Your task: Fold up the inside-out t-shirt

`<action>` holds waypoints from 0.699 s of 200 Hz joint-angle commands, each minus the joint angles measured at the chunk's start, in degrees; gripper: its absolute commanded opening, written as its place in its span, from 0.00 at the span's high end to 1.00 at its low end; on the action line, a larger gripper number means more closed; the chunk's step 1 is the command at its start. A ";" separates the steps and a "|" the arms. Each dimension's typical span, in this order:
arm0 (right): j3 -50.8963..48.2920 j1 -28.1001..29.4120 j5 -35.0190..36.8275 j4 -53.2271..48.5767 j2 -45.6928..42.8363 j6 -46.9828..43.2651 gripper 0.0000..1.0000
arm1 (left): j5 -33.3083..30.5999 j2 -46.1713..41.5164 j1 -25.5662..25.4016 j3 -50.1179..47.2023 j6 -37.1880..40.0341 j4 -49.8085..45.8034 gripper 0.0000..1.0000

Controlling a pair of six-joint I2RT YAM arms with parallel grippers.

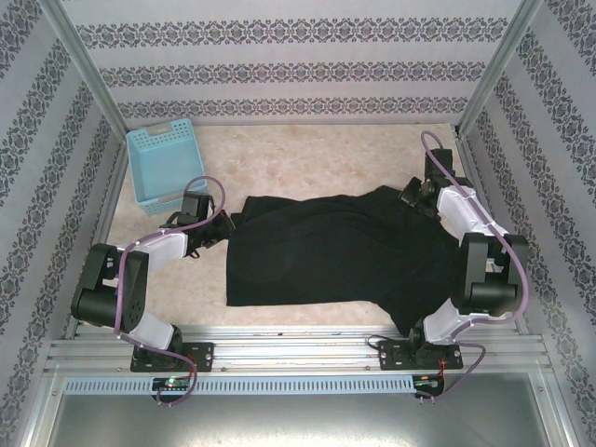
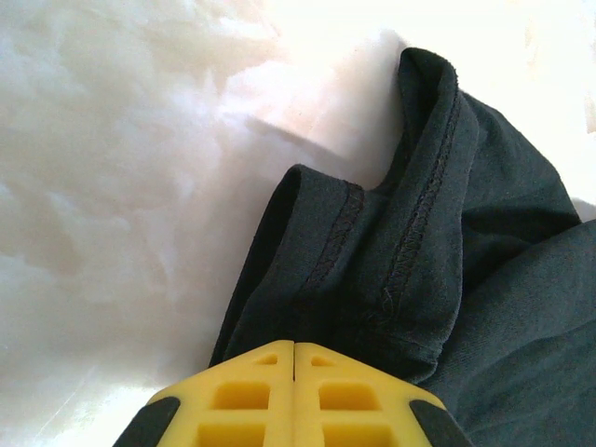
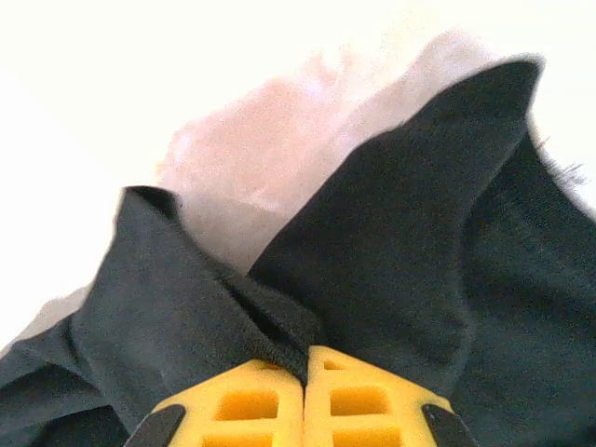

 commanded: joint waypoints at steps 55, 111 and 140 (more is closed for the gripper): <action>8.03 1.50 7.83 -7.82 -4.27 -10.61 0.97 | -1.87 -1.00 1.09 1.82 1.03 -0.81 1.00; 9.78 0.34 7.00 -7.46 5.98 -8.34 0.58 | -1.51 -0.91 1.14 1.54 1.15 -0.67 1.00; 4.94 -3.40 -0.61 -1.42 3.85 -4.49 0.50 | -1.71 -1.26 1.22 1.49 1.49 -1.12 1.00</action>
